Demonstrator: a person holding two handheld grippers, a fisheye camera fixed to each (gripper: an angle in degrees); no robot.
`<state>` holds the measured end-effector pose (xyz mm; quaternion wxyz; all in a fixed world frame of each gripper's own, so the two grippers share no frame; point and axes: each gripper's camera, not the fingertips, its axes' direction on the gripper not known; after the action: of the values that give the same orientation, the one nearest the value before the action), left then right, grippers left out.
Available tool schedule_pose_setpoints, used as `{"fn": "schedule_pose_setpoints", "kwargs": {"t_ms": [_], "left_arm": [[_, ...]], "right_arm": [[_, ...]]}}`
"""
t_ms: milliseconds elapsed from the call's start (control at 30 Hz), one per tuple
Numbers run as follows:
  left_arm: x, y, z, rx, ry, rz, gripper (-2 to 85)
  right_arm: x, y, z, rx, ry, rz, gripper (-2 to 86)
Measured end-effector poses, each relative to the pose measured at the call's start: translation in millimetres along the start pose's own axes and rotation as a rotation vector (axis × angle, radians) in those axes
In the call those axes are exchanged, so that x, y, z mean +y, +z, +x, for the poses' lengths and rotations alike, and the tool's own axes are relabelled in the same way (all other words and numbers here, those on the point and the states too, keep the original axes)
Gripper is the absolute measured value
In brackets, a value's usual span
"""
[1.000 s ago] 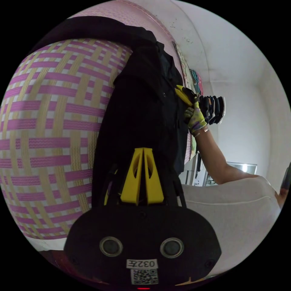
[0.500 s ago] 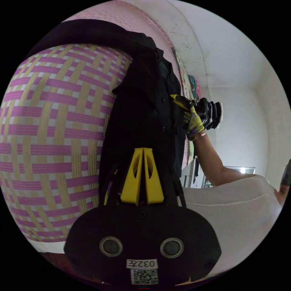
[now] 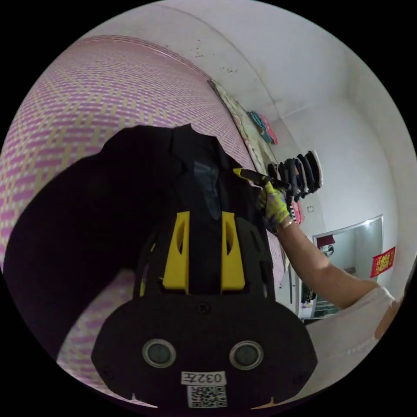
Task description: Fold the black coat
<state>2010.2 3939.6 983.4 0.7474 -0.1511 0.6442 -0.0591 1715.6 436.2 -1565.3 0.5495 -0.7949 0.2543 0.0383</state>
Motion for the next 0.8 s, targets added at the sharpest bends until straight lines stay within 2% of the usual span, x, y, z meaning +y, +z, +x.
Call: {"fn": "schedule_pose_setpoints", "kwargs": {"t_ms": [100, 200, 400, 467, 500, 600, 733, 800], "left_arm": [[-61.9, 36.1, 15.7, -0.026, -0.017, 0.002, 9.0], [-103.2, 65.4, 42.4, -0.146, -0.004, 0.041, 11.1], [-134.7, 141.1, 108.9, -0.603, 0.173, -0.048, 12.1], [-127.3, 157.9, 122.8, -0.782, 0.205, -0.055, 10.2], [-124.8, 158.9, 125.8, -0.804, 0.218, -0.048, 9.7], [-120.4, 146.1, 133.6, -0.778, 0.235, -0.003, 6.7], [-134.4, 110.0, 111.1, -0.559, 0.111, 0.041, 4.6], [-140.3, 109.5, 99.2, -0.518, 0.055, 0.035, 3.7]], "right_arm": [[-35.3, 22.5, -8.3, 0.055, -0.012, -0.023, 11.3], [-66.2, 45.0, -20.4, 0.097, -0.02, -0.046, 12.3], [-105.8, 87.4, -51.6, 0.36, -0.127, -0.13, 7.0], [-113.2, 89.4, -51.1, 0.352, -0.152, -0.133, 2.9], [-114.8, 89.0, -50.4, 0.339, -0.161, -0.135, 2.1], [-125.2, 76.0, -38.0, 0.247, -0.147, -0.118, -0.4], [-146.0, 34.6, 2.8, 0.03, -0.007, 0.035, -0.8], [-157.8, 32.5, 19.9, -0.008, 0.048, 0.064, -0.7]]}}
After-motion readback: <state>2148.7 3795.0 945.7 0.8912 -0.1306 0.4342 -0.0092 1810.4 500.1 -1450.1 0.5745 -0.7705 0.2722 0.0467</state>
